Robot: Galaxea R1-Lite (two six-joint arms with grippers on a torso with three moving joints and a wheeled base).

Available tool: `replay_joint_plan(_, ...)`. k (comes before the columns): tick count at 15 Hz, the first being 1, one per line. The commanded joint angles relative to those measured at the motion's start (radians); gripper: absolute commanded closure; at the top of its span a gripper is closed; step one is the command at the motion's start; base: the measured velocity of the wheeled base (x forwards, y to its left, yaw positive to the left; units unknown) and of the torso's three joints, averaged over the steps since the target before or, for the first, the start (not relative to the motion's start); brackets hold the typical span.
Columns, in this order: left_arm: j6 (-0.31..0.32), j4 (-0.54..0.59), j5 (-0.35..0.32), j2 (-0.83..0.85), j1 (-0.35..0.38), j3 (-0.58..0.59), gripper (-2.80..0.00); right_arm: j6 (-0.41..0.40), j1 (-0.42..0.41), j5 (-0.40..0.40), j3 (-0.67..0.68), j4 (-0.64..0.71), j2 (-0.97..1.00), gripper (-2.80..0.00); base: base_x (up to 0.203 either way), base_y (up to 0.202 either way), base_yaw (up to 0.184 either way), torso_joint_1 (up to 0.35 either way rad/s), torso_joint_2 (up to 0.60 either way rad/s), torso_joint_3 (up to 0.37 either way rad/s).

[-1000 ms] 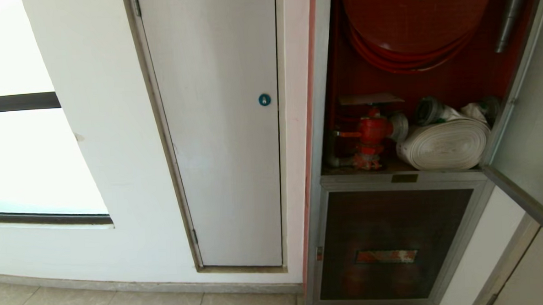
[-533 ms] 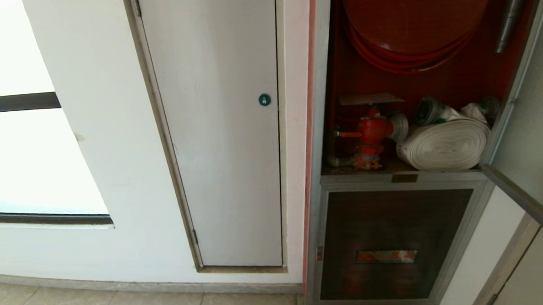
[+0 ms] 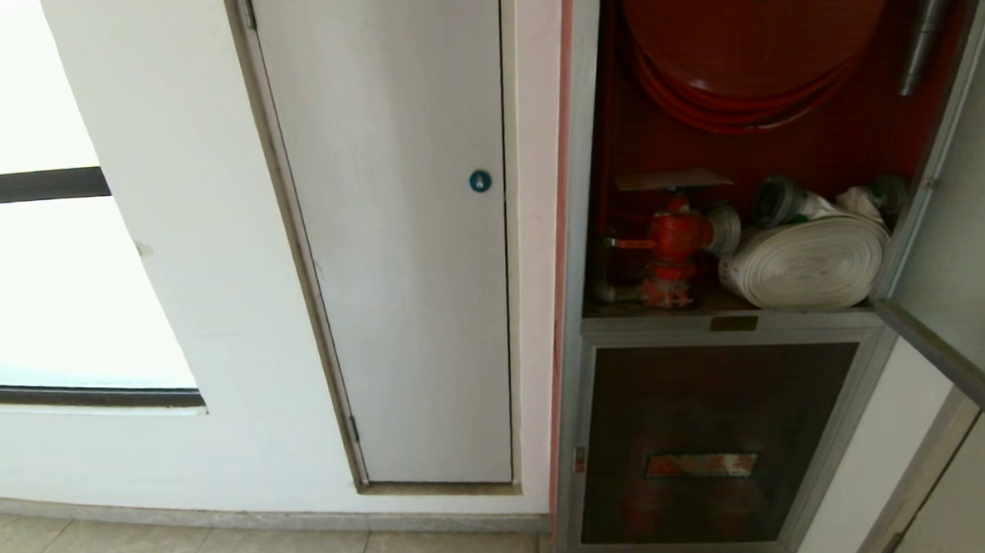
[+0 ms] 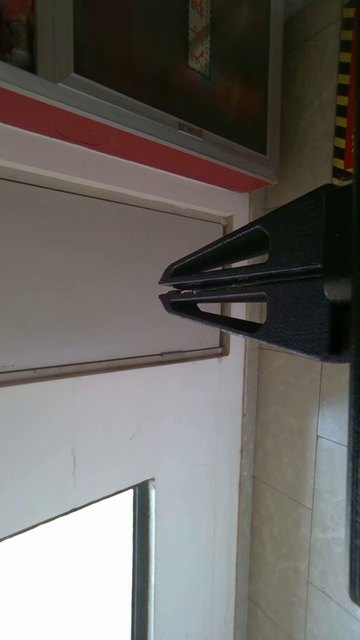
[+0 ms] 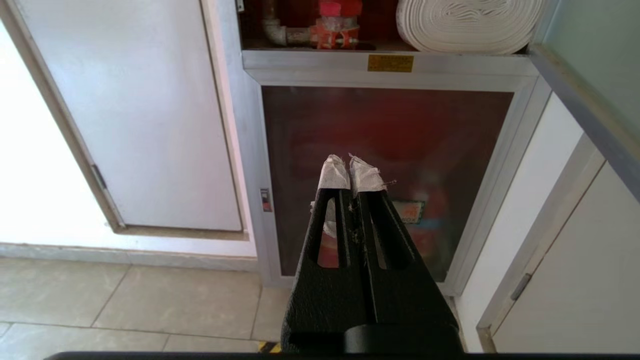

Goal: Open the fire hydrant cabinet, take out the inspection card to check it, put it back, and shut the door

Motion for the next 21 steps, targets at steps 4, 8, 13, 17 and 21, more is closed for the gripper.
replay_joint_plan(4, 0.0, 0.0, 0.0, 0.001, 0.0, 0.0, 0.0, 0.001, 0.0, -0.001, 0.0, -0.002, 0.0, 0.0, 0.0, 0.0, 0.0, 0.0, 0.0, 0.0)
replay_joint_plan(8, 0.0, 0.0, 0.0, 0.001, 0.0, 0.0, 0.0, 0.001, 0.0, -0.001, 0.0, -0.002, 0.0, 0.0, 0.0, 0.0, 0.0, 0.0, 0.0, 0.0)
replay_joint_plan(13, 0.0, 0.0, 0.0, 0.001, 0.0, 0.0, 0.0, 0.001, 0.0, -0.001, 0.0, -0.002, 0.0, 0.0, 0.0, 0.0, 0.0, 0.0, 0.0, 0.0)
replay_joint_plan(17, 0.0, 0.0, 0.0, 0.001, 0.0, 0.0, 0.0, 0.001, 0.0, 0.0, 0.0, -0.002, 0.0, 0.0, 0.0, 0.0, 0.0, 0.0, 0.0, 0.0)
replay_joint_plan(21, 0.003, 0.0, 0.0, 0.001, 0.0, -0.001, 0.0, 0.001, 0.0, 0.0, 0.0, -0.002, 0.0, 0.0, 0.0, 0.0, 0.0, 0.0, 0.0, 0.0)
